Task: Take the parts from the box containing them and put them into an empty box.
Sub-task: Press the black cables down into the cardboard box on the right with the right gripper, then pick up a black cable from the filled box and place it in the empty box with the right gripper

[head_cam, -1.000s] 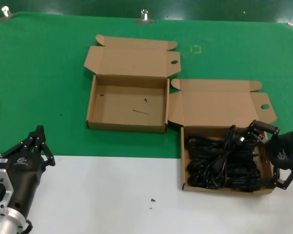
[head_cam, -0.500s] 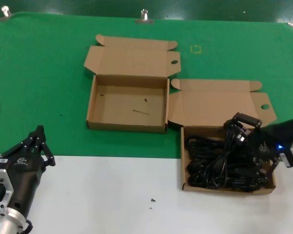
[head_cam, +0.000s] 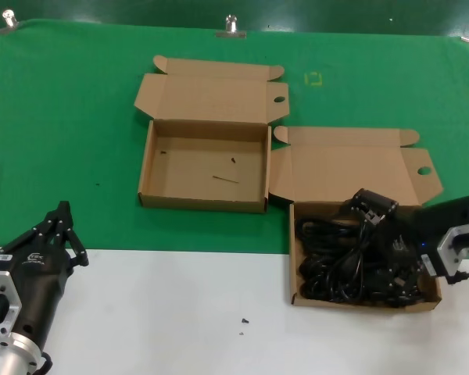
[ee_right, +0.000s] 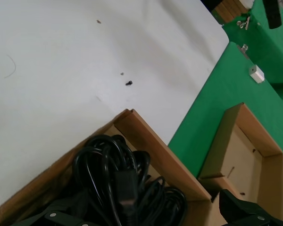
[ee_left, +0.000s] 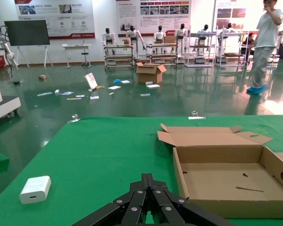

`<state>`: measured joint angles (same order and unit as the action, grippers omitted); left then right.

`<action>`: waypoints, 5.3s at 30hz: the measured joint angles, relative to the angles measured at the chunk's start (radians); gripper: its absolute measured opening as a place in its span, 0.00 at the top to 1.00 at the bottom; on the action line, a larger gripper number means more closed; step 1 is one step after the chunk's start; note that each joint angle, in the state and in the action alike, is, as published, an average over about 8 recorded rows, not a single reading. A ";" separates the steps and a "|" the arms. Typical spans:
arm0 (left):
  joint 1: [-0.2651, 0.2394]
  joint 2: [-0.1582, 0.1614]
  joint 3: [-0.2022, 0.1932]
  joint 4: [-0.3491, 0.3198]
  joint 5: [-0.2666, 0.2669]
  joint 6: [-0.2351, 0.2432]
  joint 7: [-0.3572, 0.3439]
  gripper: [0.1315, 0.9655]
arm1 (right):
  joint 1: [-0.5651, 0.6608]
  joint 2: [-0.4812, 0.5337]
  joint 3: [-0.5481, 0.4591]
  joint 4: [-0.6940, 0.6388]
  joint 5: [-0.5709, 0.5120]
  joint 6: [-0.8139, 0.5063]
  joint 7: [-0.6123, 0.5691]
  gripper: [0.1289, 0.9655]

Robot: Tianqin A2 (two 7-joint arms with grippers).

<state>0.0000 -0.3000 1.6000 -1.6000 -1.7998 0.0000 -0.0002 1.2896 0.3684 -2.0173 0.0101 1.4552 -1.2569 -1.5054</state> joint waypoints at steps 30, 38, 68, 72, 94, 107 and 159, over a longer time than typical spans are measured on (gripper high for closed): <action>0.000 0.000 0.000 0.000 0.000 0.000 0.000 0.99 | -0.049 0.000 0.008 -0.001 -0.032 0.034 -0.004 0.03; 0.000 0.000 0.000 0.000 0.000 0.000 0.000 0.99 | -0.043 -0.002 0.014 -0.001 -0.032 0.035 0.002 0.10; 0.000 0.000 0.000 0.000 0.000 0.000 0.000 0.99 | -0.022 0.014 0.010 0.000 -0.048 0.003 0.048 0.71; 0.000 0.000 0.000 0.000 0.000 0.000 0.000 0.99 | -0.022 0.016 0.012 0.000 -0.047 0.003 0.049 0.81; 0.000 0.000 0.000 0.000 0.000 0.000 0.000 0.99 | 0.006 0.014 0.040 0.001 -0.023 -0.018 0.078 0.85; 0.000 0.000 0.000 0.000 0.000 0.000 0.000 0.99 | 0.051 0.035 0.076 0.002 0.013 -0.066 0.133 0.85; 0.000 0.000 0.000 0.000 0.000 0.000 0.000 0.99 | 0.066 -0.202 0.228 -0.004 0.161 0.173 0.259 0.87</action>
<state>0.0000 -0.3000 1.6000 -1.6000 -1.7997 0.0000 -0.0004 1.3551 0.1662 -1.7897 0.0061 1.6158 -1.0842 -1.2467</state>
